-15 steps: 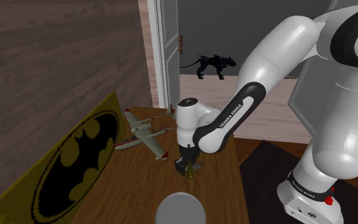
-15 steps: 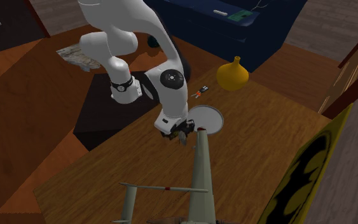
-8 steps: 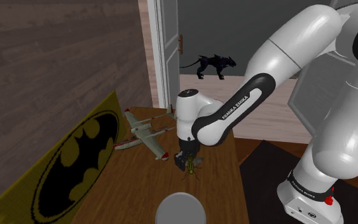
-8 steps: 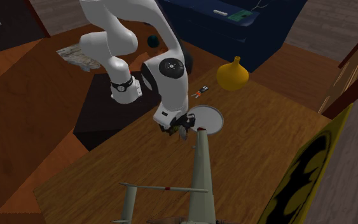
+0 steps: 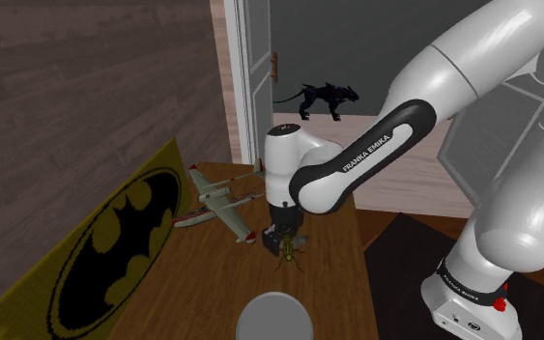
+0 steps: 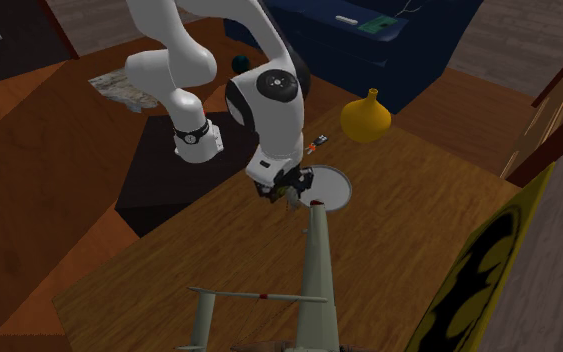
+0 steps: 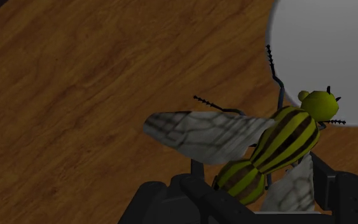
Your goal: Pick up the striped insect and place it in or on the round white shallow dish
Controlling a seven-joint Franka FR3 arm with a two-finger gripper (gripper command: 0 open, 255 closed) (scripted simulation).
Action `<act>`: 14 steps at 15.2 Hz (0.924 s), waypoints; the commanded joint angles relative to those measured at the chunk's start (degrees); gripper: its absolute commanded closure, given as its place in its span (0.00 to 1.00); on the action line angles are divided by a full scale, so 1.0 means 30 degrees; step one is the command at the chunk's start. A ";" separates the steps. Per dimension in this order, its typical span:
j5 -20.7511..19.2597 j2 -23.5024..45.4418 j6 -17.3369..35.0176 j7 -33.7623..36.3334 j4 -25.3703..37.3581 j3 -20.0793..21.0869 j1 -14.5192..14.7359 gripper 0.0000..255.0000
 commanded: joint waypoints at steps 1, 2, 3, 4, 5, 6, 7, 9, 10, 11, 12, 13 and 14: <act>0.0080 -0.0046 -0.0006 0.0900 0.0037 0.0484 0.0450 1.00; 0.0030 0.0059 0.0053 0.1459 0.0120 0.0765 0.0692 1.00; -0.0047 0.0188 0.0109 0.2032 0.0225 0.1038 0.0938 1.00; -0.0150 0.0341 0.0162 0.2621 0.0353 0.1304 0.1184 1.00; -0.0282 0.0518 0.0212 0.3225 0.0503 0.1564 0.1431 1.00; -0.0443 0.0719 0.0257 0.3844 0.0675 0.1818 0.1679 1.00; -0.0635 0.0943 0.0297 0.4479 0.0869 0.2064 0.1928 1.00; -0.1114 0.1466 0.0357 0.5794 0.1323 0.2537 0.2425 1.00; -0.1398 0.1762 0.0375 0.6472 0.1583 0.2731 0.2707 1.00; -0.1712 0.2081 0.0383 0.7162 0.1866 0.2919 0.2988 1.00; -0.1776 0.2146 0.0383 0.7299 0.1925 0.2943 0.3056 1.00; -0.1982 0.2384 0.0644 0.7431 0.1856 0.2909 0.3089 1.00; -0.2196 0.2626 0.0902 0.7570 0.1791 0.2872 0.3121 1.00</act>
